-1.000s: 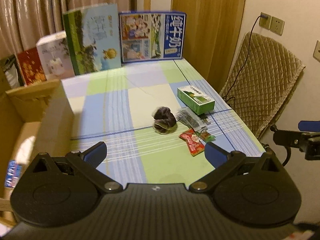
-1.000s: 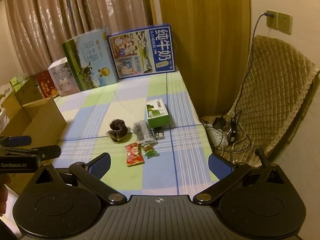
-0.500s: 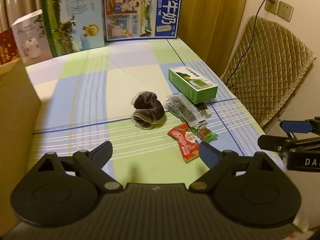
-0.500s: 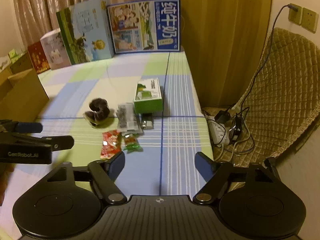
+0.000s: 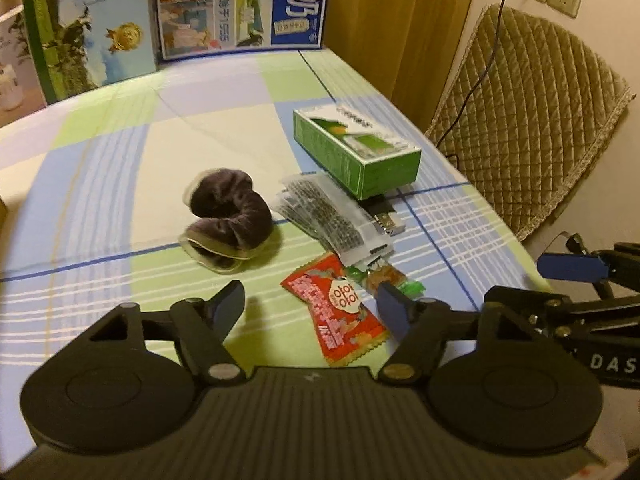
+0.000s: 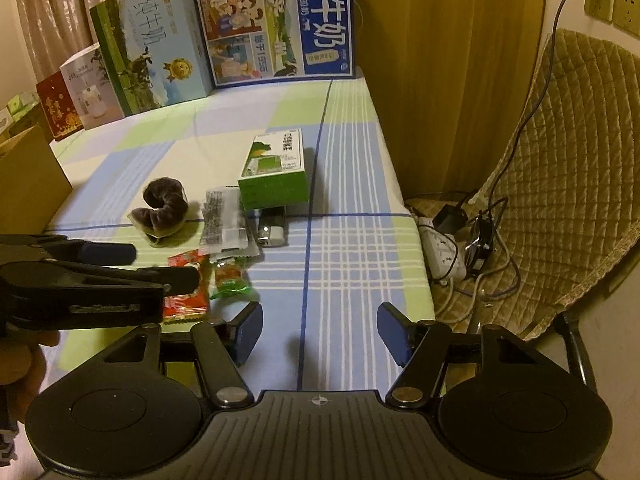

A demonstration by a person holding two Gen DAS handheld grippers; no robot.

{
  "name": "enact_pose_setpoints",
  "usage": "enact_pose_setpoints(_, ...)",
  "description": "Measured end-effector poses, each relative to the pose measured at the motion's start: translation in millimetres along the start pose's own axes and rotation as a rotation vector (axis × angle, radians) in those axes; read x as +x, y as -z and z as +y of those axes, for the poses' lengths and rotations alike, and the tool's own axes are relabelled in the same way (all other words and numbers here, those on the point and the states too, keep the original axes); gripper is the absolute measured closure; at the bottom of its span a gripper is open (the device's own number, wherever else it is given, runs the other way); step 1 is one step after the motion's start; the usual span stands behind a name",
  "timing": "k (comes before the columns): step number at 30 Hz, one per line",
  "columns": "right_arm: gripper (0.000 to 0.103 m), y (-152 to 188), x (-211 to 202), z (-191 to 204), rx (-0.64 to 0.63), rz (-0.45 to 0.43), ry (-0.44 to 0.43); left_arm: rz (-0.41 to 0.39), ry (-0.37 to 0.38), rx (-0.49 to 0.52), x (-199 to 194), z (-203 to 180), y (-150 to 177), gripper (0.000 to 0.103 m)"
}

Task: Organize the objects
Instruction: 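Grasp the red candy packet with the left tool while the right tool grasps the green snack packet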

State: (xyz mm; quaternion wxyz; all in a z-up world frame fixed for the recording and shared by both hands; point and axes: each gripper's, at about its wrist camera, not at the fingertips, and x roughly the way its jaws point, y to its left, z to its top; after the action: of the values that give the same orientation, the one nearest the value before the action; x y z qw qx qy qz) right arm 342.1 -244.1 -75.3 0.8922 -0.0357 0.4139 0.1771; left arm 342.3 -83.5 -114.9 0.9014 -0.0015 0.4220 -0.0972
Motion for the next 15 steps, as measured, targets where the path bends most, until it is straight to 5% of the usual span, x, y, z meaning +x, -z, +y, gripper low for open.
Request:
enact_pose_setpoints(3,0.041,1,5,-2,0.011,0.006,0.000,0.012,-0.009,0.014,11,0,2,0.044)
enact_pose_setpoints(7,0.041,1,10,2,-0.006,0.010,-0.026,0.001,-0.031,0.052,8,5,5,0.068)
enact_pose_setpoints(15,0.042,-5,25,29,-0.081,-0.003,-0.105,0.004,-0.062,0.149,-16,34,17,0.073)
